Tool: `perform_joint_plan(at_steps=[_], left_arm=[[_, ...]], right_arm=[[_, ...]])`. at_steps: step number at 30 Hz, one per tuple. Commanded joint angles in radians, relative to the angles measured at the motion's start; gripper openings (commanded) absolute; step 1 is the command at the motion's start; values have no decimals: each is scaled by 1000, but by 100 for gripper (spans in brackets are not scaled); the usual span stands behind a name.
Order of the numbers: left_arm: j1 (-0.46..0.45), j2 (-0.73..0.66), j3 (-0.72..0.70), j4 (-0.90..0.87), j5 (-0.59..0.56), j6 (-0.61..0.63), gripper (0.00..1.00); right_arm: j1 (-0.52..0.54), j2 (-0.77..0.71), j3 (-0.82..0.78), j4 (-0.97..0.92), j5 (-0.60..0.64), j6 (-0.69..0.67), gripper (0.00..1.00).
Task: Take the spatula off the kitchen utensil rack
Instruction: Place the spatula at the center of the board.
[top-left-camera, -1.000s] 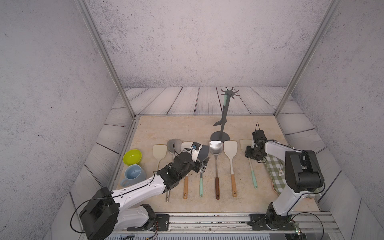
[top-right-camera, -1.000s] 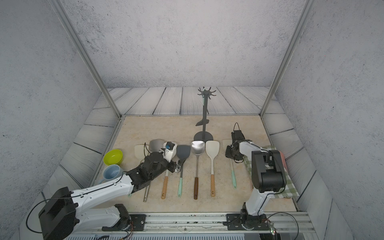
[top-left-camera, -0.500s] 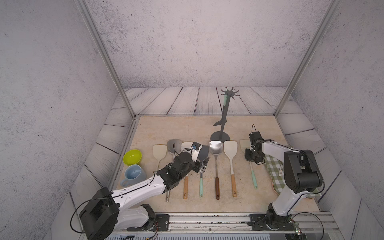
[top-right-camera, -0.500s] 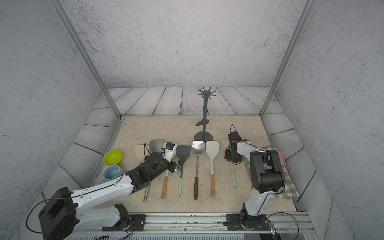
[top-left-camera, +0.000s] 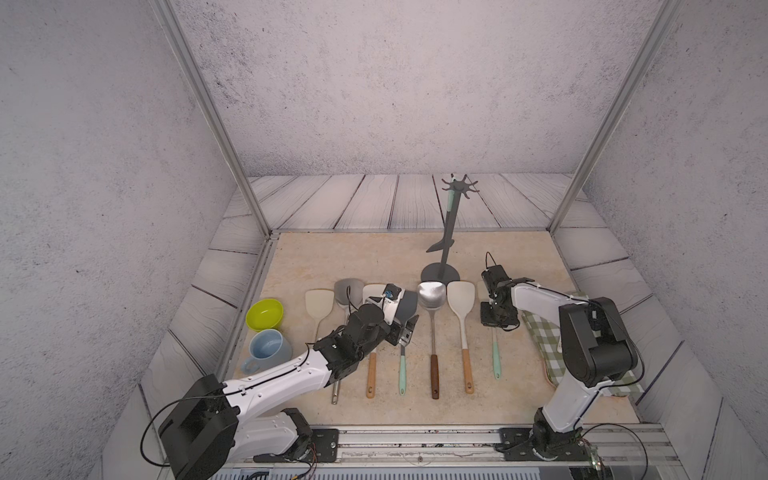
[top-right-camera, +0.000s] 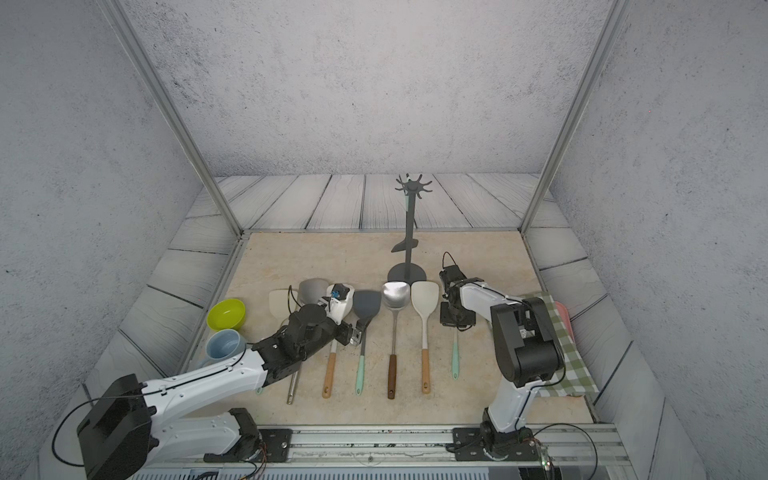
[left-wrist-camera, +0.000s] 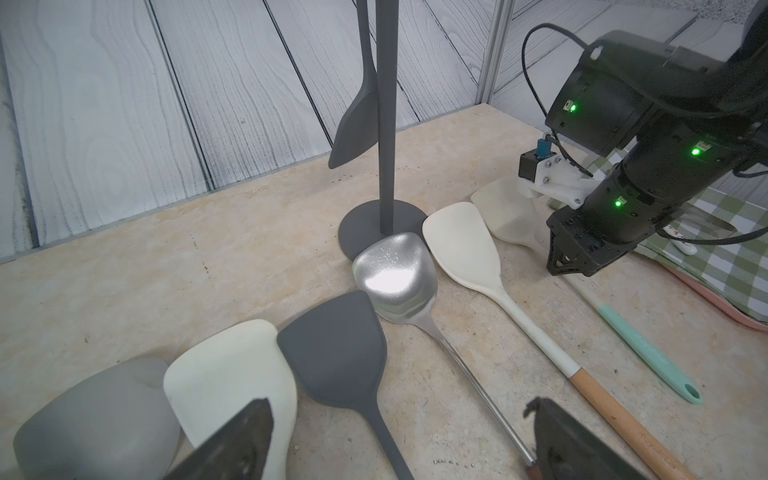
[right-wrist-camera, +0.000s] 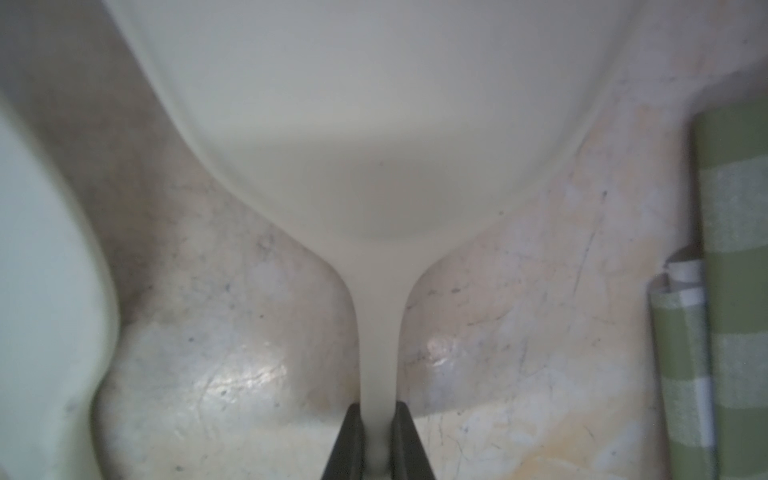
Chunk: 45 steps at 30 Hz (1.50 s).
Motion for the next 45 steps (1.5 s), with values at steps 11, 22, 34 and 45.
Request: perform_joint_plan(at_steps=[11,22,34,45], left_arm=[[-4,-18,23,2,1,14,99],[-4,-17,24,2,11,15,99],[-5,-17,24,4,19,25,99],[-4,-105,1,-6,19,39,99]], right_arm=[[29,9,1,-55,-46,-23,5],[32,-29,5,-111,-32,-46,6],[30,-41,5,-127,-32,-53,33],[31,-347,-35,-86,-52,-61,63]])
